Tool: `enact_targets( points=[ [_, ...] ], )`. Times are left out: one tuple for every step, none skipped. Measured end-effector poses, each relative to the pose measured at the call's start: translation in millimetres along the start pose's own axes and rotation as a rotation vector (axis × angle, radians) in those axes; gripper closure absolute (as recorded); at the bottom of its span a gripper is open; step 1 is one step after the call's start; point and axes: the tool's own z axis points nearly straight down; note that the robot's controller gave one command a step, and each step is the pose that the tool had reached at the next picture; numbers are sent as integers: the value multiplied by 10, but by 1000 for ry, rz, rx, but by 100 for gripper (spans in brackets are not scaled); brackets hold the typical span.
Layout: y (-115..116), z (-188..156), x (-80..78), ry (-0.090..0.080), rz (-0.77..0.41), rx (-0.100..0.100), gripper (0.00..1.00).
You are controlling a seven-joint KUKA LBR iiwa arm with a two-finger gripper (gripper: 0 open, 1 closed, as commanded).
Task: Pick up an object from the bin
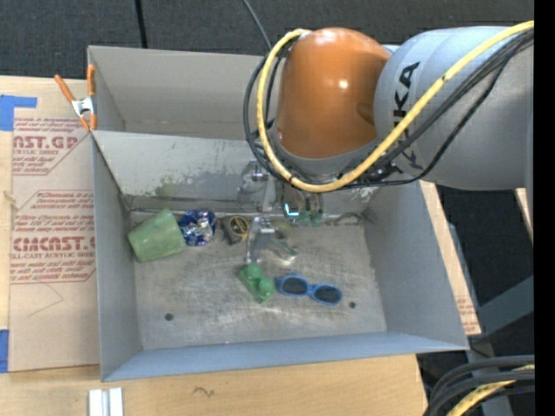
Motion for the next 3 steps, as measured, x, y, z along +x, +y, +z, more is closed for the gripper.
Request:
enact_targets(
  points=[
    [-626,1370,-241,5,46,2,0],
    [-790,1489,39,-13,-17,-5,0],
    [-1135,1388,145,-1,-736,1,0]
  ],
)
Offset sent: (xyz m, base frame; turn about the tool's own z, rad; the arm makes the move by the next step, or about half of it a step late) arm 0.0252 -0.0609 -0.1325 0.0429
